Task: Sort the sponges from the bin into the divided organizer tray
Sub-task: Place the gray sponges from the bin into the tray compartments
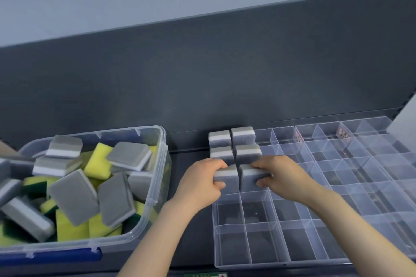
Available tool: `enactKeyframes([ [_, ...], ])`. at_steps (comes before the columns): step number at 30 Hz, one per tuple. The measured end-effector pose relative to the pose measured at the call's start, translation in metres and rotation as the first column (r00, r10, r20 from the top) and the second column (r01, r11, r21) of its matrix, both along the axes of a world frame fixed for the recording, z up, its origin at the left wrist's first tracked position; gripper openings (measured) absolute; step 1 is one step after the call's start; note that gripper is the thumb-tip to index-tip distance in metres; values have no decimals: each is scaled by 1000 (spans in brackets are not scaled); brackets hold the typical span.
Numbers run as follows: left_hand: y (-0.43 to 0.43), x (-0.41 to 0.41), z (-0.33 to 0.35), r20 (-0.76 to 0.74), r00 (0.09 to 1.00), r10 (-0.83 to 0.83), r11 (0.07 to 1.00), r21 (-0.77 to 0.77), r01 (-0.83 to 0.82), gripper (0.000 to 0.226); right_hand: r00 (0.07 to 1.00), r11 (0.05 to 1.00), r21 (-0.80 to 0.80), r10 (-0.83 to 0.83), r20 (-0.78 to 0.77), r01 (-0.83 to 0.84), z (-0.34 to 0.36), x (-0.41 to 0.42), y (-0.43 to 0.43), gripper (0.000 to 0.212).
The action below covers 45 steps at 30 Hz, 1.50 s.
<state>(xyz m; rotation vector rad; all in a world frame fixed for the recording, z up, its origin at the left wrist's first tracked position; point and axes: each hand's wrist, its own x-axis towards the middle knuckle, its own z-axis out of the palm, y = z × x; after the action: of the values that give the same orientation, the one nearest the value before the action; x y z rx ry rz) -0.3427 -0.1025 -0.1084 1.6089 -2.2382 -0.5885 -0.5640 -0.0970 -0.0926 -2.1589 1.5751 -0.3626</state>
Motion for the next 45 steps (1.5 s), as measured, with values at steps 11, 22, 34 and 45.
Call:
enactKeyframes([
  [11, 7, -2, -17, 48, 997, 57, 998, 12, -57, 42, 998, 998, -40, -51, -37, 49, -21, 11, 6, 30],
  [22, 16, 14, 22, 12, 1000, 8, 993, -120, -7, 72, 991, 977, -186, -90, 94, 107, 21, 15, 19, 50],
  [34, 60, 142, 64, -112, 937, 332, 899, -263, -350, 42, 967, 965, -255, 118, 225, -58, 35, 125, 17, 36],
  [45, 69, 207, 54, 140, 919, 368, 929, -11, -370, 40, 949, 941, -281, 251, 193, -191, 36, 191, 18, 35],
])
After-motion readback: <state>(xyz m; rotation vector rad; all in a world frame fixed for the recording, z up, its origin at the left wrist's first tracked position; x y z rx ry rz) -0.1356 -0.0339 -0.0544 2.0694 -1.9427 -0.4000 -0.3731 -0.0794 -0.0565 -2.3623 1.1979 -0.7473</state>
